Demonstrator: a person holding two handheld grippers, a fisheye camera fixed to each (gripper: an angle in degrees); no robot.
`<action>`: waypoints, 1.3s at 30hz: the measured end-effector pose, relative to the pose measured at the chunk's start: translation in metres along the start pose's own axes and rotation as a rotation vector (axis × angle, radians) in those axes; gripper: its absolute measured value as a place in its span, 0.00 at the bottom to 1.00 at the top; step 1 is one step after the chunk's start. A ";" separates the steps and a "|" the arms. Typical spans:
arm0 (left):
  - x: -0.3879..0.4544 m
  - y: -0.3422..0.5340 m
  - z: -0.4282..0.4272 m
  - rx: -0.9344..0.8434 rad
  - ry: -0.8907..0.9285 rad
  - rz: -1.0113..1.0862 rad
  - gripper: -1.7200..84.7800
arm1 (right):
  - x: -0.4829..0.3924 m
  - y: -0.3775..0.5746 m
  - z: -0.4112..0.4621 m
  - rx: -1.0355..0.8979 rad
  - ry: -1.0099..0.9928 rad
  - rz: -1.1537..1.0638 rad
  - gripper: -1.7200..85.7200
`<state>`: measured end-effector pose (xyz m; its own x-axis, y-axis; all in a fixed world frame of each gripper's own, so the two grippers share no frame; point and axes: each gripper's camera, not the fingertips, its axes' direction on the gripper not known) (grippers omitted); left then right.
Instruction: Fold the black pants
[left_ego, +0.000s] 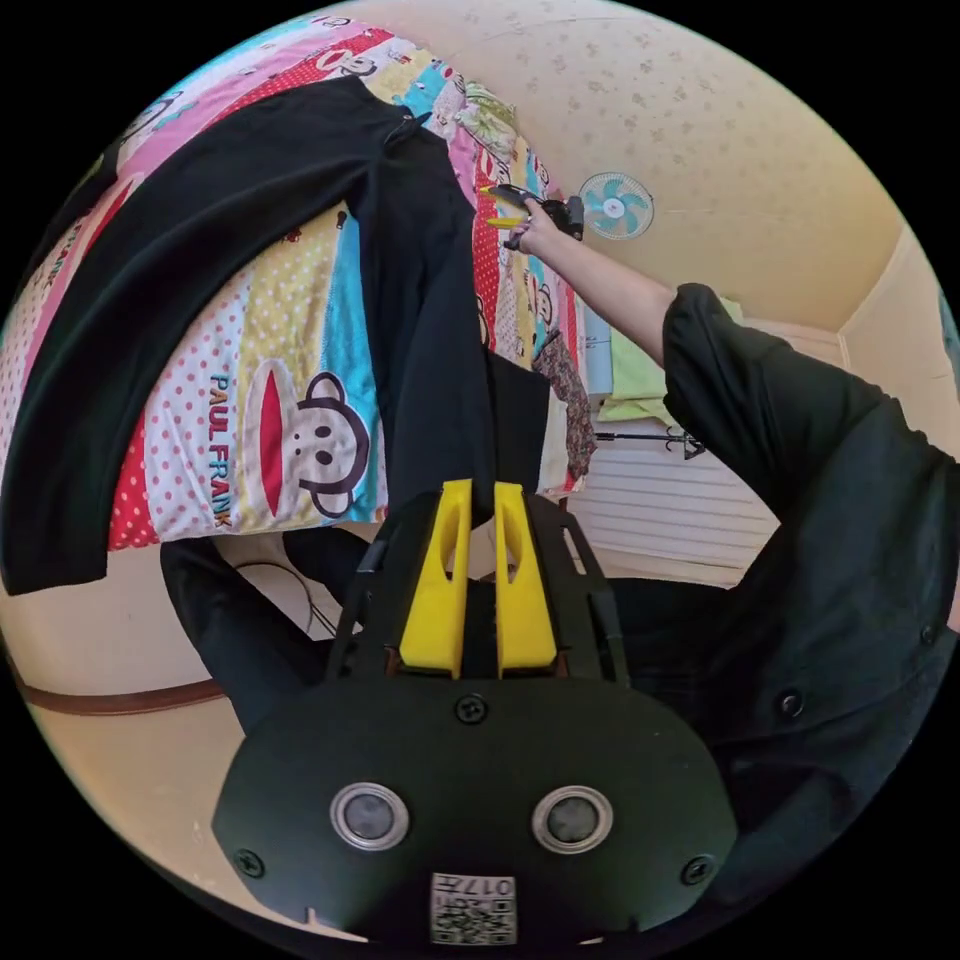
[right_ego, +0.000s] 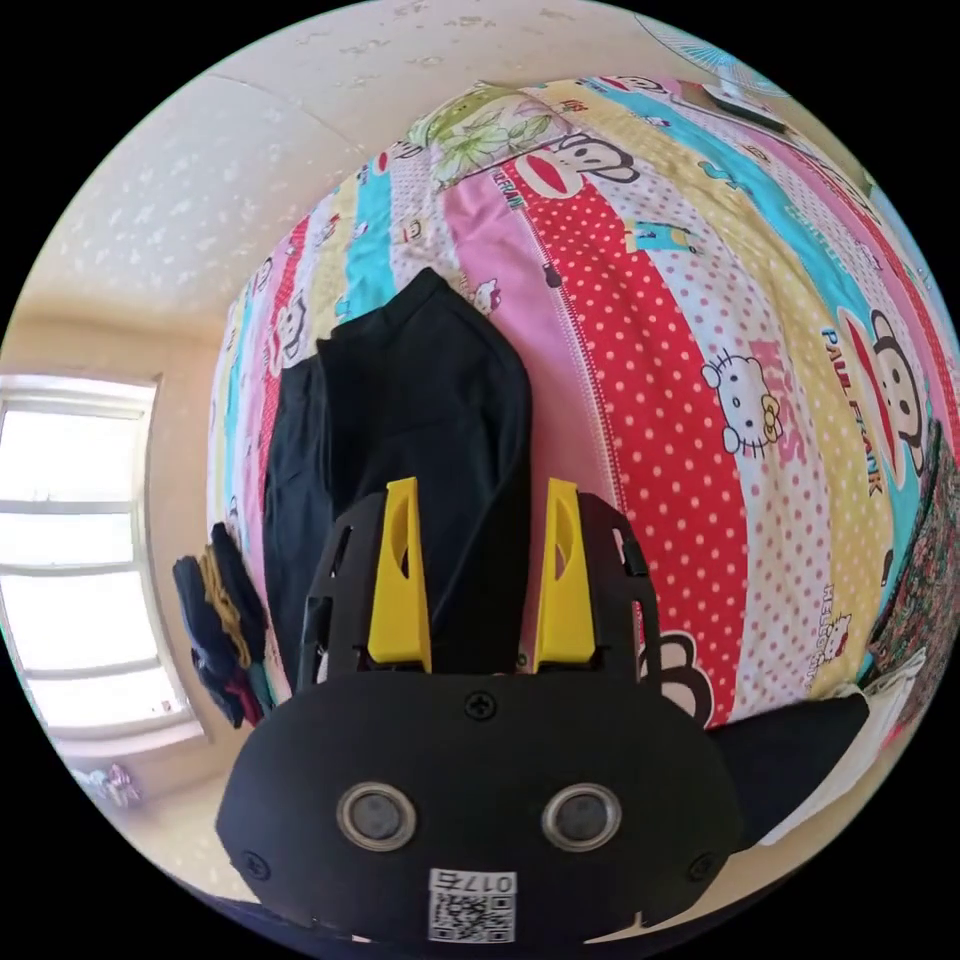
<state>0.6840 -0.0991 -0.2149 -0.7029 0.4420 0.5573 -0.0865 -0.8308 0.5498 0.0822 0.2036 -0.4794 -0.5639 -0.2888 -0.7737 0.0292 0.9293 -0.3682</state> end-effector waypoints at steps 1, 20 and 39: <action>-0.001 -0.003 -0.007 0.004 0.020 -0.006 0.07 | -0.009 -0.013 0.011 -0.017 0.104 0.031 0.21; -0.149 -0.008 -0.291 0.356 0.728 -0.429 0.07 | -0.282 -0.024 0.045 0.088 -0.275 -0.288 0.05; -0.167 -0.032 -0.429 0.424 -0.034 -0.436 0.13 | -0.203 0.311 0.107 -0.233 -0.088 -0.188 0.16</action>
<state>0.5014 -0.2912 -0.5928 -0.6422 0.7278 0.2406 -0.0674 -0.3663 0.9280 0.2941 0.5272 -0.4917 -0.4675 -0.4699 -0.7488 -0.2640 0.8826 -0.3890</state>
